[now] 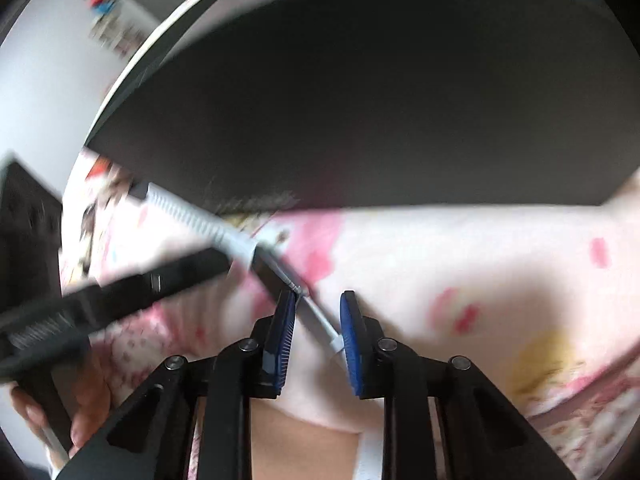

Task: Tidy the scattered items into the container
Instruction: 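Grasp the white watch strap by its buckle end with the left gripper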

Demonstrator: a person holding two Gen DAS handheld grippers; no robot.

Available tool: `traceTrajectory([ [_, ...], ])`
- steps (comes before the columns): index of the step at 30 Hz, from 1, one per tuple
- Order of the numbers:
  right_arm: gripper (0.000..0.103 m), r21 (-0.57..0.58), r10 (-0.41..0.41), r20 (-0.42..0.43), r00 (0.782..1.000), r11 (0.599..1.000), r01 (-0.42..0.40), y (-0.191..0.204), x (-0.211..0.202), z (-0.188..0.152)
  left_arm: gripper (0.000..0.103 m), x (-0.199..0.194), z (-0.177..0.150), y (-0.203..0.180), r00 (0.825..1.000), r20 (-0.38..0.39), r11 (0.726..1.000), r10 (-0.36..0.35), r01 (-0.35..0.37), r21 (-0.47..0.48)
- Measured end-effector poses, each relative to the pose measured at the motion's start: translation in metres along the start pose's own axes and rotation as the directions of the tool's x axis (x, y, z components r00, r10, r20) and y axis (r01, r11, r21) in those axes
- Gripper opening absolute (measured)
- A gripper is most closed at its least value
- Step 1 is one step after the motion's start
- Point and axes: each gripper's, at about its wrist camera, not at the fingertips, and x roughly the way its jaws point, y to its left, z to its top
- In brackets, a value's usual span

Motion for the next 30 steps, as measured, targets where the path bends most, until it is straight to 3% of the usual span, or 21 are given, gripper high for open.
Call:
traceTrajectory([
  [2,0.020,0.030,-0.012,0.002,1.000,0.999,0.012,-0.005,-0.004,0.000,0.023,0.006,0.003,0.000,1.000,-0.018,1.000,0.008,-0.008,-0.020],
  [7,0.020,0.019,0.098,-0.024,0.995,0.995,-0.098,0.004,-0.022,-0.020,0.033,0.005,0.006,0.010,1.000,0.025,0.996,0.018,-0.016,-0.086],
  [10,0.021,0.070,0.206,-0.091,0.974,0.977,-0.200,0.007,-0.018,-0.036,0.039,0.010,0.009,0.021,0.999,0.039,0.985,-0.001,0.007,-0.172],
  [12,0.021,0.128,0.256,-0.144,0.956,0.963,-0.238,0.002,-0.001,-0.041,0.035,0.012,0.009,0.023,0.999,0.046,0.982,0.005,0.004,-0.190],
  [14,0.021,0.186,0.227,-0.153,0.962,0.963,-0.197,-0.008,0.014,-0.042,0.020,0.009,0.006,0.020,0.997,0.066,0.985,0.051,-0.039,-0.167],
  [16,0.021,0.220,0.248,-0.133,0.959,0.951,-0.216,-0.015,0.019,-0.040,0.009,0.002,0.000,0.017,0.994,0.090,0.990,0.066,-0.054,-0.132],
  [21,0.021,0.214,0.179,0.034,0.983,0.960,-0.182,-0.019,0.001,-0.027,0.007,-0.015,-0.016,0.018,0.990,0.114,0.992,0.083,-0.071,-0.102],
  [24,0.021,0.286,0.166,0.057,0.985,0.942,-0.175,-0.029,-0.001,-0.029,0.007,-0.013,-0.023,0.013,0.990,0.123,0.994,0.071,-0.060,-0.091],
  [25,0.021,0.290,0.182,0.043,0.982,0.938,-0.187,-0.029,-0.001,-0.031,0.011,-0.014,-0.024,0.013,0.989,0.126,0.994,0.072,-0.062,-0.085],
  [28,0.021,0.245,0.203,0.031,0.979,0.948,-0.205,-0.016,-0.003,-0.037,0.036,-0.010,-0.026,0.009,0.987,0.141,0.994,0.074,-0.063,-0.084],
  [30,0.024,0.260,0.197,0.040,0.980,0.945,-0.200,-0.016,0.002,-0.036,0.037,-0.011,-0.023,0.014,0.986,0.149,0.992,0.075,-0.058,-0.112],
])
